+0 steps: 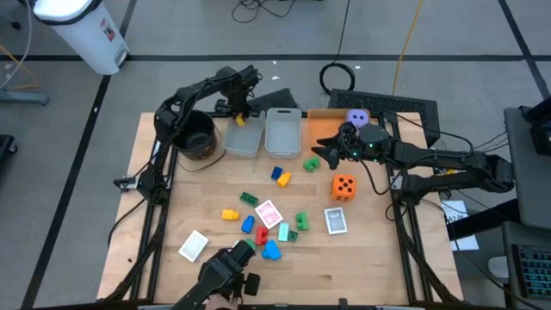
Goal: Pick & Place Toys
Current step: Put the yellow game piece into the left gray bin
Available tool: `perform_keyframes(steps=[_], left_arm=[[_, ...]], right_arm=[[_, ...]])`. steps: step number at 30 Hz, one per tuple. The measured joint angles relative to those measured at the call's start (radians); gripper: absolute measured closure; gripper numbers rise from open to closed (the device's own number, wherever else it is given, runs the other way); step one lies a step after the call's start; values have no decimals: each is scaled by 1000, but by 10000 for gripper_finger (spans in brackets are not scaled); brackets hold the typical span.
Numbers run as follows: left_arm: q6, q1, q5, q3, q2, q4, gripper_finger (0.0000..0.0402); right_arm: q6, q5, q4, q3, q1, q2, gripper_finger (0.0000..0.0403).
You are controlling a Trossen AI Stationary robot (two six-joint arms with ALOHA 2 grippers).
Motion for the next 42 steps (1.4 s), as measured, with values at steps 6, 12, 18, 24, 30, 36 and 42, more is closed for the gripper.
perform_keyframes(steps=[6,12,18,24,30,36,42], left_arm=[[11,0,33,0,0,18,276],[15,0,43,0,-7,34,275],[15,0,44,0,-9,29,275],[30,0,128,0,-9,42,275],[85,0,233,0,-9,51,275],[99,0,256,0,-9,67,269],[82,0,282,0,-10,95,223]], right_arm=[[-2,0,-15,0,0,0,152],[-3,0,-16,0,0,0,152],[-3,0,-16,0,0,0,152],[-3,0,-16,0,0,0,152],[-3,0,-16,0,0,0,152],[-3,0,-16,0,0,0,152],[-3,0,-16,0,0,0,152]])
